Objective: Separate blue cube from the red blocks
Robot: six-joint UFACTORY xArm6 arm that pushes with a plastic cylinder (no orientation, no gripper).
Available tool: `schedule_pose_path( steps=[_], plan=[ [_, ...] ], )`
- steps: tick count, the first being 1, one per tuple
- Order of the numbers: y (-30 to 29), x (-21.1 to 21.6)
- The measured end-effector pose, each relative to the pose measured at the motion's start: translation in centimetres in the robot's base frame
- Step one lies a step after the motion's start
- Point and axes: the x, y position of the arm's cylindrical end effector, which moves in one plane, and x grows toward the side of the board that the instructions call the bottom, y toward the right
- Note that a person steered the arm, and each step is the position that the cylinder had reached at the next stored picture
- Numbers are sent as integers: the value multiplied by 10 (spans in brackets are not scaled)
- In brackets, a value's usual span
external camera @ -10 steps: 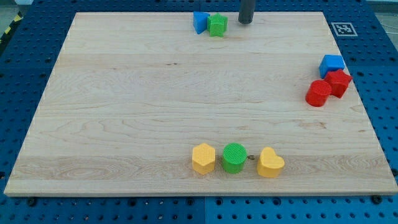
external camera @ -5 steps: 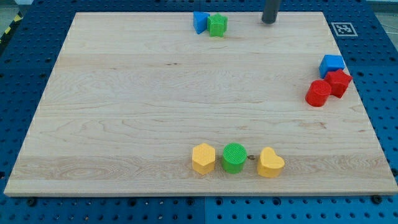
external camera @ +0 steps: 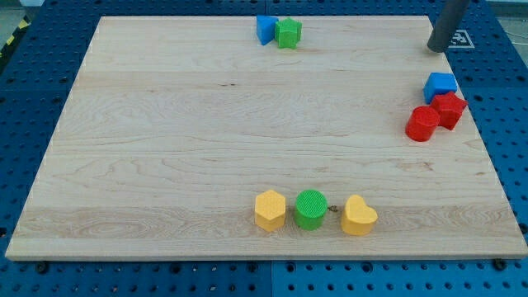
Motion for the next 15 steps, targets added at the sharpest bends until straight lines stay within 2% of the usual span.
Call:
schedule_pose_path(
  steps=[2, 4, 7, 9, 10, 12, 15],
  plan=[
    [53, 14],
    [54, 39],
    [53, 52],
    [53, 114],
    [53, 124],
    [18, 124],
    [-1, 122]
  ],
)
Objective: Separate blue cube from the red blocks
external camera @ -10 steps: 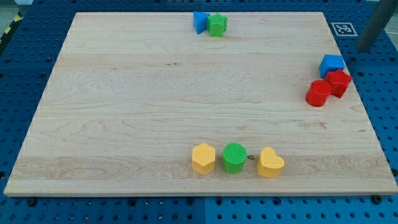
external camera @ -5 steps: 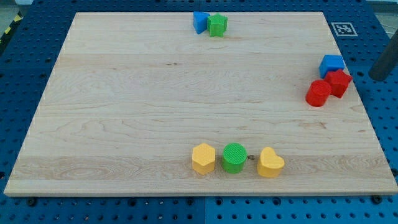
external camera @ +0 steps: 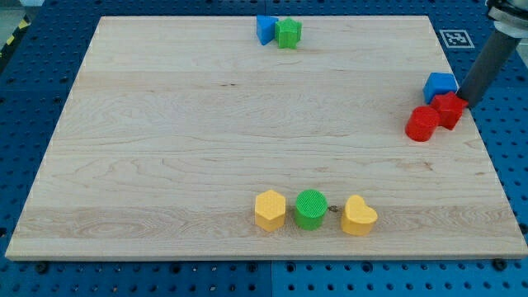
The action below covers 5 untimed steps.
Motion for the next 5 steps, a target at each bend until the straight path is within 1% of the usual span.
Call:
schedule_pose_path(
  steps=[5],
  plan=[
    [-10, -11]
  ],
)
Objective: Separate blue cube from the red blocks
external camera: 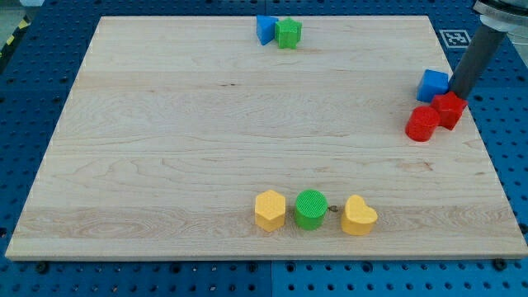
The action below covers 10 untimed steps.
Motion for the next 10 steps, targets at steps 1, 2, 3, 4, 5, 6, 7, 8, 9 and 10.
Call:
schedule_pose_path(
  steps=[1, 2, 3, 4, 5, 6, 7, 8, 9, 10],
  plan=[
    [-1, 0],
    [-3, -1],
    [-3, -1],
    [-13, -4],
    [-20, -6],
    [-26, -6],
    [-41, -6],
    [-47, -6],
    [-48, -6],
    [-61, -6]
  ],
)
